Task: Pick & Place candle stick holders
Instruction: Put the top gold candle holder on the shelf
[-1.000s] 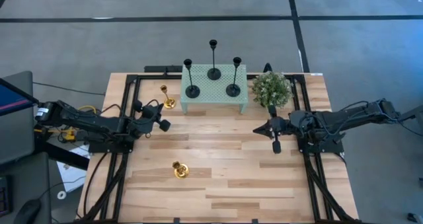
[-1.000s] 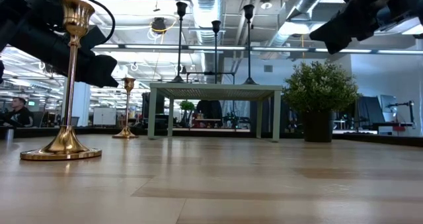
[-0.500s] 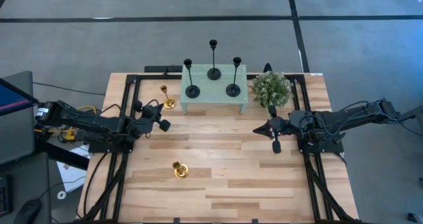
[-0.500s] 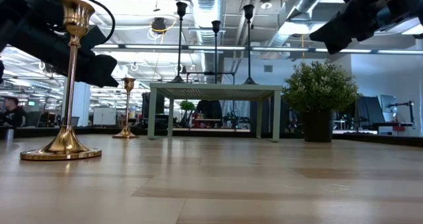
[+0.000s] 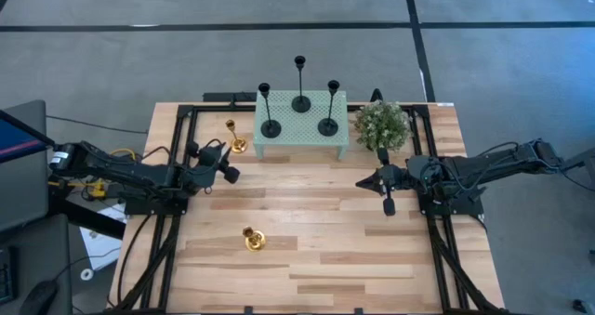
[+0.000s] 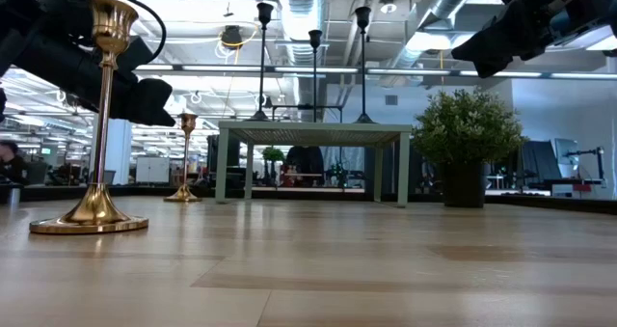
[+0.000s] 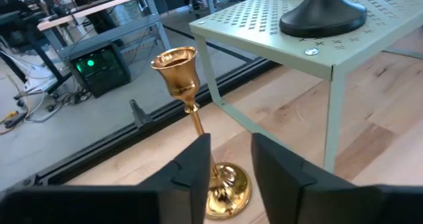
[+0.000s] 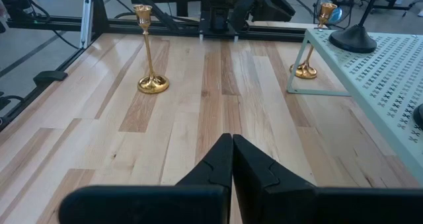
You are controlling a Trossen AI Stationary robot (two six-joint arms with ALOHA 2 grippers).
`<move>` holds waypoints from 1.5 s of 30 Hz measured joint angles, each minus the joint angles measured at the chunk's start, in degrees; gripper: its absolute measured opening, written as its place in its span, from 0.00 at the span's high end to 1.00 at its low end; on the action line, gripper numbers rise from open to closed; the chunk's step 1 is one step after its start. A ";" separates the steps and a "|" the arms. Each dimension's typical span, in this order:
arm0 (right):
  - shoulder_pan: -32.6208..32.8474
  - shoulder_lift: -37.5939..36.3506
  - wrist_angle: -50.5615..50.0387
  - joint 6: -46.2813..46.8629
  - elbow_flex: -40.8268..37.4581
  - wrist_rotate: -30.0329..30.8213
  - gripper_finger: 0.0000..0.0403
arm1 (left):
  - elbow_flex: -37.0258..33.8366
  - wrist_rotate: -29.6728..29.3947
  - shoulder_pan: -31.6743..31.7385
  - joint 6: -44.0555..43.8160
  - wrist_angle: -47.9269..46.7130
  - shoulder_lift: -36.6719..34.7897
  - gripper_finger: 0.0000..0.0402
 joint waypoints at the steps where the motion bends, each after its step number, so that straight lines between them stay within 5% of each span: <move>1: 0.00 0.00 -0.01 0.00 0.00 0.00 1.00 | 0.00 0.00 0.00 -0.07 0.00 0.00 0.70; 21: 0.00 0.00 -0.02 -0.09 0.00 0.00 1.00 | 0.00 1.46 0.00 -10.12 0.17 -0.02 0.30; 31: 0.00 0.00 0.00 -0.07 0.00 -0.02 1.00 | 0.00 -0.13 0.44 -8.62 0.19 0.72 0.31; 37: 0.00 0.00 0.00 -0.07 0.00 -0.01 1.00 | 0.00 -0.30 6.02 -8.70 0.31 3.98 0.33; 45: 0.00 0.00 -0.02 -0.07 0.00 -0.02 1.00 | 0.00 10.15 16.54 -8.71 2.36 7.81 0.33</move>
